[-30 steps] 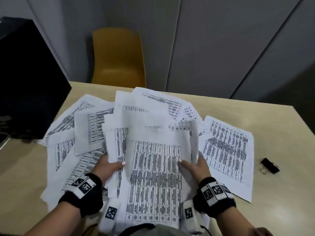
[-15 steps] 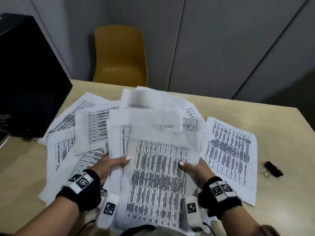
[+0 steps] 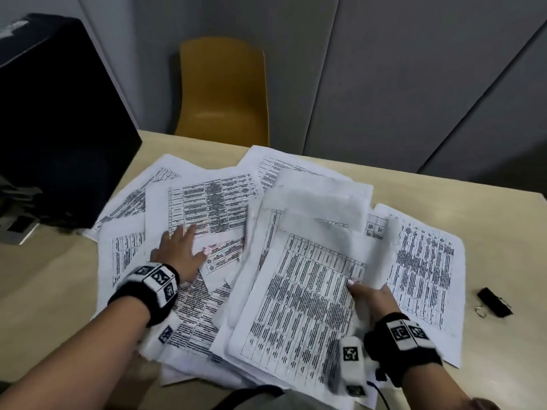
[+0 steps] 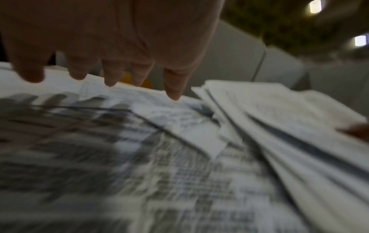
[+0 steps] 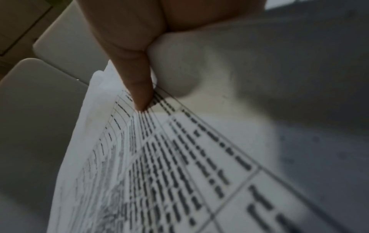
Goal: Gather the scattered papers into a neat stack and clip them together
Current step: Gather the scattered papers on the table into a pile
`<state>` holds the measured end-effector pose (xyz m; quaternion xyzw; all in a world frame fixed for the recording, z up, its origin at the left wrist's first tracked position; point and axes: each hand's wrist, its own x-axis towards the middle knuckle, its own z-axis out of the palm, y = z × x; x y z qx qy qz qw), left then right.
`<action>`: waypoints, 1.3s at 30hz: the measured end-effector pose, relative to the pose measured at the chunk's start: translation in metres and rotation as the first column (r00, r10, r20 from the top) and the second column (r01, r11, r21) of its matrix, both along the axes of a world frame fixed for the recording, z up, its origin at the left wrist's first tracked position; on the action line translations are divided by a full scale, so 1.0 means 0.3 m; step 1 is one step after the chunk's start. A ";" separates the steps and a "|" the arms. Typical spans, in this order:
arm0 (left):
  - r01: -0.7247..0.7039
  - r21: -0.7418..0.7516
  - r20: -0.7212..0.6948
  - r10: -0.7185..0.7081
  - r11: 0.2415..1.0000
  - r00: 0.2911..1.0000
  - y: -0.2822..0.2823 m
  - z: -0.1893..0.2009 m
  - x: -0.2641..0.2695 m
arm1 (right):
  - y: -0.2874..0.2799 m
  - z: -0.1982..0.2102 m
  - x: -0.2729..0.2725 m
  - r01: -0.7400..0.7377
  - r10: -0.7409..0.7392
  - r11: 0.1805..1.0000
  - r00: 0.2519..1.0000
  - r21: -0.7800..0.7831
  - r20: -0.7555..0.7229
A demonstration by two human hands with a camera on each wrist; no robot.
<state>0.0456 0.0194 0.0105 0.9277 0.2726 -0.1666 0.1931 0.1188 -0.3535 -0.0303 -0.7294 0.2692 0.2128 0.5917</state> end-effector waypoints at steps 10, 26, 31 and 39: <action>0.056 -0.250 0.290 0.019 0.967 0.957 -0.084 0.037 -0.107 | -0.028 -0.051 -0.002 -0.039 0.040 0.999 0.996 0.012 -0.081; -0.315 -0.114 0.055 0.322 0.942 0.945 -0.042 0.014 0.042 | -0.018 -0.035 -0.004 -0.052 0.050 0.998 0.990 -0.016 -0.131; -0.258 -0.273 0.013 0.272 0.927 0.962 -0.093 -0.004 0.043 | -0.019 -0.049 -0.005 -0.053 0.050 0.998 0.990 -0.022 -0.132; -0.245 -0.649 -0.075 0.259 0.720 0.963 -0.096 -0.001 -0.009 | 0.005 -0.045 -0.012 -0.076 0.071 0.997 0.989 -0.033 -0.131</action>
